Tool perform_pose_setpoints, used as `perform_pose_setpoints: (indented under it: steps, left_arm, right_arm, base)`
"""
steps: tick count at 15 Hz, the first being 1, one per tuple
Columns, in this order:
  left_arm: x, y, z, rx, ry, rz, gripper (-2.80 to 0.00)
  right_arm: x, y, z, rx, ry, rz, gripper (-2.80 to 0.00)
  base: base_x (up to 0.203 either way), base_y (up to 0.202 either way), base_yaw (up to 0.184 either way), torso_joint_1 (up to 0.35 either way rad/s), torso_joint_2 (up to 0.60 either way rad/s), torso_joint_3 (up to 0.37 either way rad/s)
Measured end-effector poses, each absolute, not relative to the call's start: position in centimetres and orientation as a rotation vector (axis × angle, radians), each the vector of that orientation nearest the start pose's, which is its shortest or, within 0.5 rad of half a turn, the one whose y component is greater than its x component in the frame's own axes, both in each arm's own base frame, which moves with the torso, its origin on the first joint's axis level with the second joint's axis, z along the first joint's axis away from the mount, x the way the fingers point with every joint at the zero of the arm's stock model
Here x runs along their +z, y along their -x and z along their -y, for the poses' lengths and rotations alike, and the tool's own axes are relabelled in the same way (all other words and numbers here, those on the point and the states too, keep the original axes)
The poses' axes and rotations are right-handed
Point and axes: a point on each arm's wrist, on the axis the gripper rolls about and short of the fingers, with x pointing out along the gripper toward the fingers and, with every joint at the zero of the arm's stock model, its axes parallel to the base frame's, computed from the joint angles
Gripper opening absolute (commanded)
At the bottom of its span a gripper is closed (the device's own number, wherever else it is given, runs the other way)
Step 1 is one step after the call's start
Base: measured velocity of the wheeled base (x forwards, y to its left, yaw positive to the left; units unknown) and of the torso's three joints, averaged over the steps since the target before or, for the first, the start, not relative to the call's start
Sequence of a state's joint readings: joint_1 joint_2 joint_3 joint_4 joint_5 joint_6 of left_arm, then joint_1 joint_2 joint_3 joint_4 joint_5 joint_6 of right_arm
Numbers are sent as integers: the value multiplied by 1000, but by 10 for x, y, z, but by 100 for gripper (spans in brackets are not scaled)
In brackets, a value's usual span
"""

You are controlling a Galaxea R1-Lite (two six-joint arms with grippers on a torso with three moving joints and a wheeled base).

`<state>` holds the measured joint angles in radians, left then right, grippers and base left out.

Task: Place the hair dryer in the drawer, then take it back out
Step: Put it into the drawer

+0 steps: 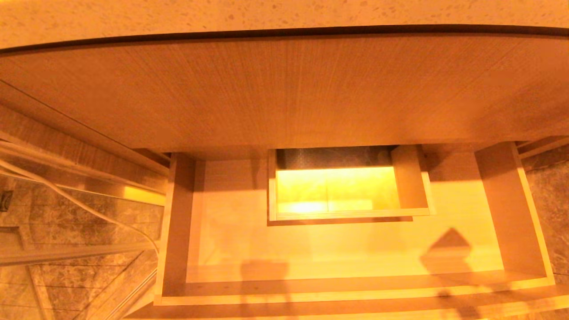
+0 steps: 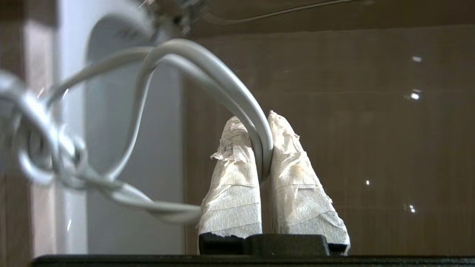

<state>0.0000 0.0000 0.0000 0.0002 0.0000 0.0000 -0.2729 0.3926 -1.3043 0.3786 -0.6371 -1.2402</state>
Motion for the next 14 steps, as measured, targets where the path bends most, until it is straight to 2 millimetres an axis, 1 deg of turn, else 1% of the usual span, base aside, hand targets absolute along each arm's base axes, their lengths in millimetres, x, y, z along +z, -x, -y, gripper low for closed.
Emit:
perform_pose_setpoints:
  steps: [3,5,7,10,14]
  left_arm:
    - [75,23,0,0,0,0,0]
    - [75,23,0,0,0,0,0]
    - [75,23,0,0,0,0,0]
    - [75,23,0,0,0,0,0]
    - [75,23,0,0,0,0,0]
  right_arm:
    - [334,135,-21,-1006,1055,-178,-280]
    - [320,126,-18,-947,1068,-265,-280]
    - [311,116,-15,-904,1068,-325,-280]
    - [302,99,-11,-852,1081,-401,-280]
    - [298,72,-4,-757,1098,-476,-280]
  base:
    - [0,0,0,0,0,0]
    - [0,0,0,0,0,0]
    - [0,0,0,0,0,0]
    - [0,0,0,0,0,0]
    - [0,0,0,0,0,0]
